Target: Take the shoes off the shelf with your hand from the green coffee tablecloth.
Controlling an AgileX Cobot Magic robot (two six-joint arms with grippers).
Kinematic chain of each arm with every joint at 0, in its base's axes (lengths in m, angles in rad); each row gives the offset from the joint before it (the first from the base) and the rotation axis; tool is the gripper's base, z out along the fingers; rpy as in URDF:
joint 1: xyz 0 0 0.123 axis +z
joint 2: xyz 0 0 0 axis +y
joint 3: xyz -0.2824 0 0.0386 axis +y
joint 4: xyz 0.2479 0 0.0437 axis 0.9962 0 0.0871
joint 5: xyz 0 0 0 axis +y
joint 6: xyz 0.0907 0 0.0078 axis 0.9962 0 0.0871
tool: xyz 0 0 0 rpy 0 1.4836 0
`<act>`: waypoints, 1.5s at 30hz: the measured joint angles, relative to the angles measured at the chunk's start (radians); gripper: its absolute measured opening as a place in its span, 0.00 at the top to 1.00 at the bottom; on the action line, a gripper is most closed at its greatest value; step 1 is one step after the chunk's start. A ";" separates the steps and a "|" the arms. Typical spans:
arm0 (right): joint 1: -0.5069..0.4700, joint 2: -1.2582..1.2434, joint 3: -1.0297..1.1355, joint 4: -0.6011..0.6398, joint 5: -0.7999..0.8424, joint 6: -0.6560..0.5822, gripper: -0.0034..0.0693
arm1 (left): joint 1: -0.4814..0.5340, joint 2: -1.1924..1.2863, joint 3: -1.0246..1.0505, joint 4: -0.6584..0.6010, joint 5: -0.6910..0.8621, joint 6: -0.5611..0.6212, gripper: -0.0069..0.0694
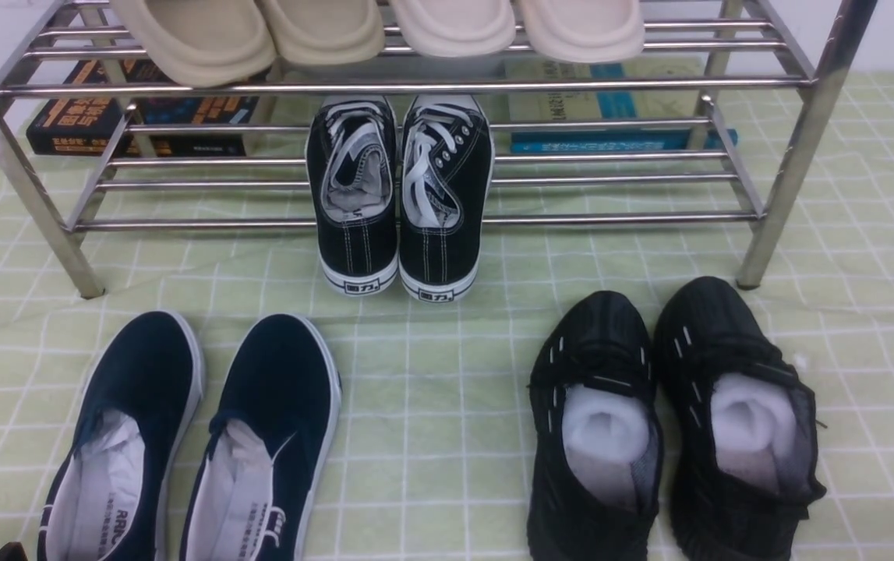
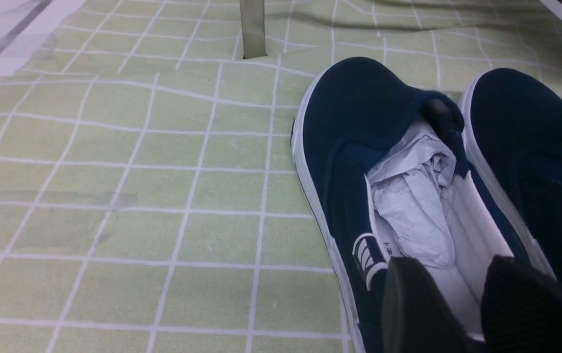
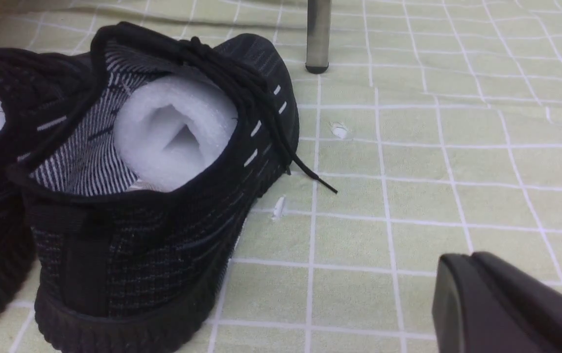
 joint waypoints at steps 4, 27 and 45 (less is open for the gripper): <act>0.000 0.000 0.000 0.000 0.000 0.000 0.92 | 0.000 0.000 0.000 0.010 0.000 0.000 0.59; 0.000 0.000 0.000 0.002 0.000 0.000 0.90 | 0.000 0.000 0.000 0.016 0.000 0.000 0.59; 0.000 0.000 0.000 0.003 0.000 0.000 0.87 | 0.000 0.000 0.000 0.016 0.000 0.000 0.59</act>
